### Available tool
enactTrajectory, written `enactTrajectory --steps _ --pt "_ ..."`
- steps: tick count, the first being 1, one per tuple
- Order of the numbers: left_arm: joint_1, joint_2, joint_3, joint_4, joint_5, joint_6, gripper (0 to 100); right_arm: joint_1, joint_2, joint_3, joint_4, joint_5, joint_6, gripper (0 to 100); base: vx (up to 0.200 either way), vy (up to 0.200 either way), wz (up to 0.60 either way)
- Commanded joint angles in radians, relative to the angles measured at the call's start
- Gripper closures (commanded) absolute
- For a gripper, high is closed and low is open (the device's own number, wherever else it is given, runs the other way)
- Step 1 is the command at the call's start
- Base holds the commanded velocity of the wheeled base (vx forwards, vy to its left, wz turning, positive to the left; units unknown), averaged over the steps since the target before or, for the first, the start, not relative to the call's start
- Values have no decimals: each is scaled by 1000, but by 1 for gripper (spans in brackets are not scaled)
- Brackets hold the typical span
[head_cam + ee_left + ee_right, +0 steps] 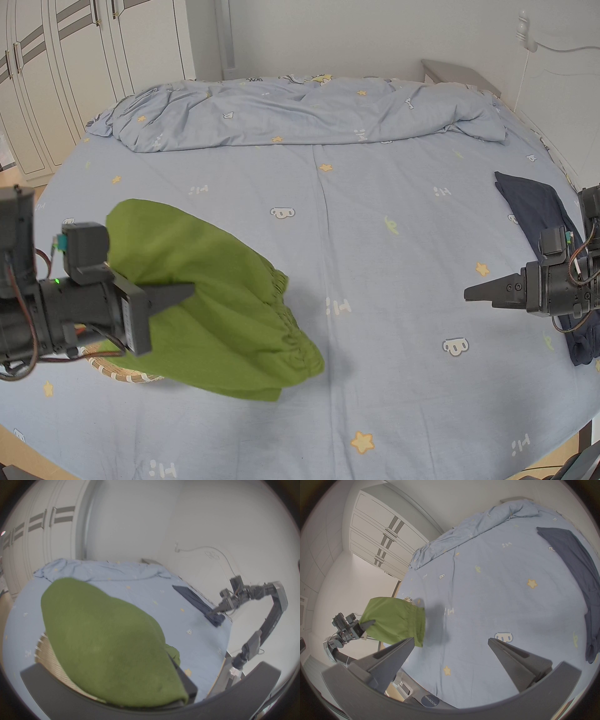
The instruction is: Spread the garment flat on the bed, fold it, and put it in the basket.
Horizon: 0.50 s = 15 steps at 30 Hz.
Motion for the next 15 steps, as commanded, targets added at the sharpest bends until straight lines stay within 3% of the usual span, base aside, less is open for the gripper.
enactTrajectory --steps 1,10,15 --pt "95 -90 -49 10 -1 6 100 0 -12 -2 0 1 -1 0 0 0 0" --pt "159 -113 -61 7 -151 -3 100 -1 -34 -2 2 -1 0 0 0 0 0" --pt "162 -101 -67 5 -161 -23 100 -1 -38 -2 2 1 0 0 0 0 0"
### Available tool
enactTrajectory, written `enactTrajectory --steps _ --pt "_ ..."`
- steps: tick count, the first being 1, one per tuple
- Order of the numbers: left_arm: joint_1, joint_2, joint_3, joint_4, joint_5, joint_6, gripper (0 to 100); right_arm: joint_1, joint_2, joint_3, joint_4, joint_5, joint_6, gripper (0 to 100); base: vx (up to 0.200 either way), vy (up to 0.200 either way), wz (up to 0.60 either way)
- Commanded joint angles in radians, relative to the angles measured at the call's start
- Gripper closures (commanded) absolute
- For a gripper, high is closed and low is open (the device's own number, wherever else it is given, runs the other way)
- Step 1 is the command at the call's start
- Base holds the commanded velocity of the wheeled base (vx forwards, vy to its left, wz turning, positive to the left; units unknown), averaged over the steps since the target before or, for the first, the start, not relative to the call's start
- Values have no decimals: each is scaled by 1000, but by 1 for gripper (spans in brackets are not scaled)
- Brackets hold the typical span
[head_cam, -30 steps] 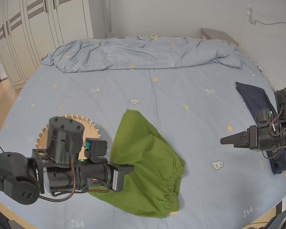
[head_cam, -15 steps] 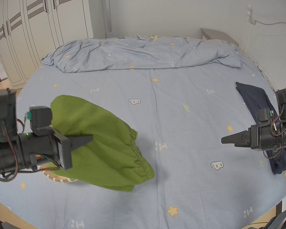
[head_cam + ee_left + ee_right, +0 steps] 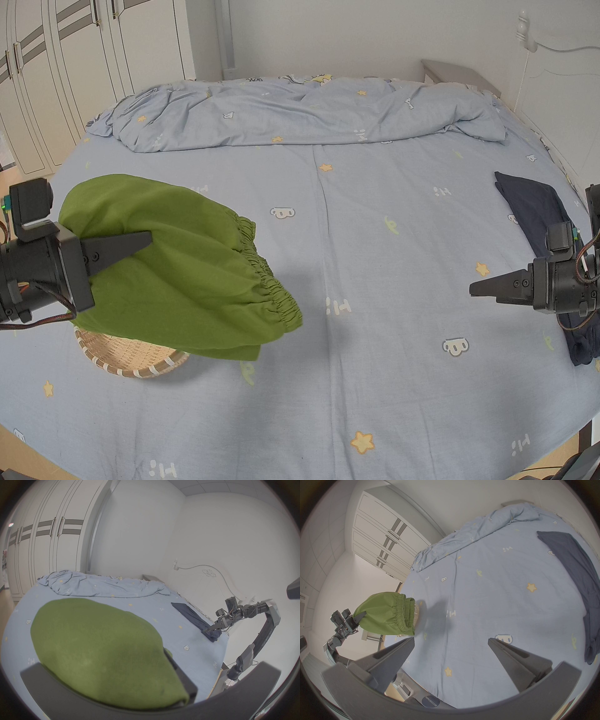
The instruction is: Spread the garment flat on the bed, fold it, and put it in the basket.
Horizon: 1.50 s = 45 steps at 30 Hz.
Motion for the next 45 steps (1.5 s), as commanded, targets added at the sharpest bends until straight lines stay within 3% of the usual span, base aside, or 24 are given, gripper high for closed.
enactTrajectory --steps 1,5,18,21,25,30,36,45 --pt "5 -1 -5 -2 -3 -6 100 0 -7 1 0 1 1 0 0 0 0" --pt "88 1 -40 -2 -19 -42 100 0 -20 -1 3 1 -1 0 0 0 0" --pt "337 58 -113 -4 -189 -83 100 -3 -18 1 3 1 1 0 0 0 0" --pt "453 124 -137 -4 -304 -103 100 -3 -18 2 0 1 -1 0 0 0 0" --pt "504 188 -134 -4 -373 -164 100 -1 -18 2 3 1 -1 0 0 0 0" --pt "581 271 -103 -1 -382 -192 100 0 -13 4 3 1 -1 0 0 0 0" --pt "617 311 -8 10 -384 -201 100 2 -9 8 0 2 -1 0 0 0 0" --pt "648 413 70 148 -382 -134 100 22 -10 11 0 2 1 0 0 0 0"
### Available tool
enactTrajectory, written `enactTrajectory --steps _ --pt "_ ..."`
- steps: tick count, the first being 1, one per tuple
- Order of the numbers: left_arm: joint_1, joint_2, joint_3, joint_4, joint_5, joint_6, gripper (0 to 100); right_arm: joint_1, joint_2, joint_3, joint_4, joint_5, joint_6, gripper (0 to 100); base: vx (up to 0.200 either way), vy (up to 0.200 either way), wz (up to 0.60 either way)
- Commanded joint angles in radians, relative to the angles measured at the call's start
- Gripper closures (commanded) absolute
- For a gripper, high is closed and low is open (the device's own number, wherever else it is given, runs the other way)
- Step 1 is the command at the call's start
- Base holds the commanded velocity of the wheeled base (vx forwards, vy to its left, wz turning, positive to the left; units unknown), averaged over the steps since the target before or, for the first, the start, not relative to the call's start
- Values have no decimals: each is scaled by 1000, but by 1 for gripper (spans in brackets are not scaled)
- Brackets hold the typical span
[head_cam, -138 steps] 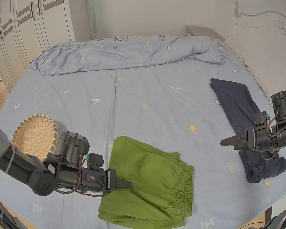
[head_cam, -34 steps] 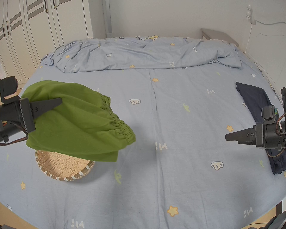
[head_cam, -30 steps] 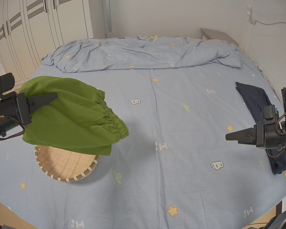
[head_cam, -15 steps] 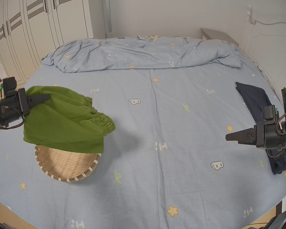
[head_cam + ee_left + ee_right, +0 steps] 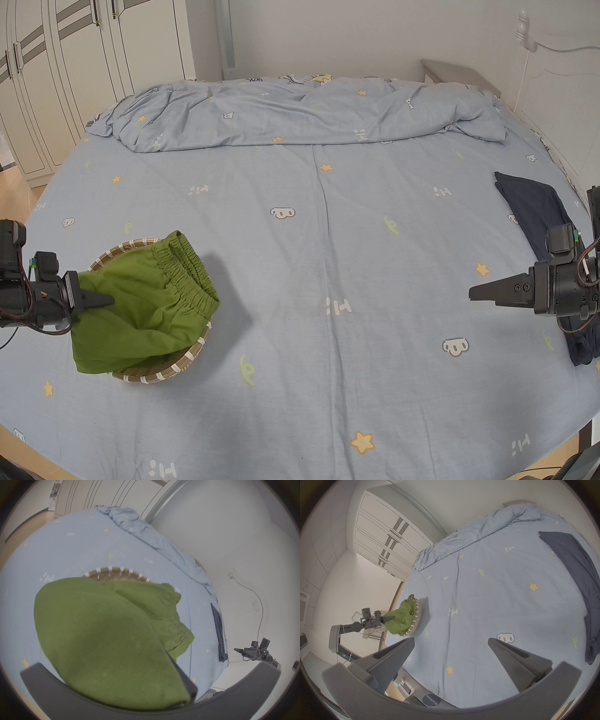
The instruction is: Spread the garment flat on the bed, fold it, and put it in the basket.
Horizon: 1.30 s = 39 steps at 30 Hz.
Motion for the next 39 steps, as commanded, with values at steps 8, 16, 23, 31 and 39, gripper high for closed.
enactTrajectory --steps 8,16,23,31,39 --pt "-4 215 -58 57 41 59 100 5 0 2 0 1 1 0 0 0 0" --pt "-4 230 -152 54 72 -36 100 5 3 3 -2 -1 1 0 0 0 0" --pt "-16 187 -158 49 70 -44 0 5 1 3 -2 -1 1 0 0 0 0" --pt "5 -9 -130 66 73 -78 0 2 0 3 -3 -1 1 0 0 0 0" --pt "54 -299 -11 245 73 88 0 -35 -98 25 0 -2 -4 0 0 0 0"
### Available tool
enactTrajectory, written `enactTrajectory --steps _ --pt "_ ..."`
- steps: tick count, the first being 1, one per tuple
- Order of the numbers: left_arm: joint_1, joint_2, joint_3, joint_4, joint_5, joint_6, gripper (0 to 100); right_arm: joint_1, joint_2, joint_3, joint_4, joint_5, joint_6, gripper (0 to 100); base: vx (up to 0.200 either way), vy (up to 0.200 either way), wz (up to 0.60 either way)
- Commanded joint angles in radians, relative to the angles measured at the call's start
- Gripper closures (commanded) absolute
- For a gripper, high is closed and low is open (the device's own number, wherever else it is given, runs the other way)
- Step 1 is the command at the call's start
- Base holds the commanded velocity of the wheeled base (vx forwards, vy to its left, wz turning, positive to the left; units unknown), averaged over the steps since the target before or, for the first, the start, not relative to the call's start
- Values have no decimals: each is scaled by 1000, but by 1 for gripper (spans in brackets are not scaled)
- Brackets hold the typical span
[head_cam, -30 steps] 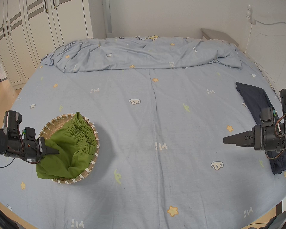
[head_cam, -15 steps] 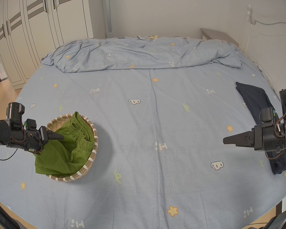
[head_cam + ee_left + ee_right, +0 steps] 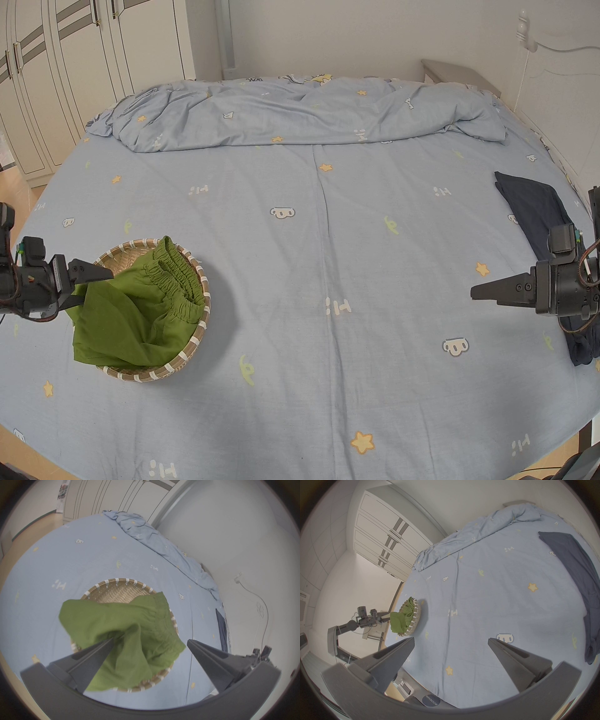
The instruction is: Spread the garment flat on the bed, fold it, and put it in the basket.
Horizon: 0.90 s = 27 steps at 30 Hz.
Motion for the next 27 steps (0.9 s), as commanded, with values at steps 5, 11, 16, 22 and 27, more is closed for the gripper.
enactTrajectory --steps 5,11,16,22,27 --pt "55 -431 191 158 -1 252 0 -63 -232 96 19 1 -26 0 0 0 0" --pt "-129 -765 380 161 -1 249 0 -129 -567 274 196 1 -147 0 0 0 0" --pt "-184 -984 471 175 -1 217 0 -189 -800 280 395 1 -171 0 0 0 0" --pt "-224 -1196 540 267 -1 217 0 -213 -990 283 549 1 -171 0 0 0 0" --pt "-390 -1296 552 340 -1 218 0 -267 -1091 295 670 2 -185 0 0 0 0"
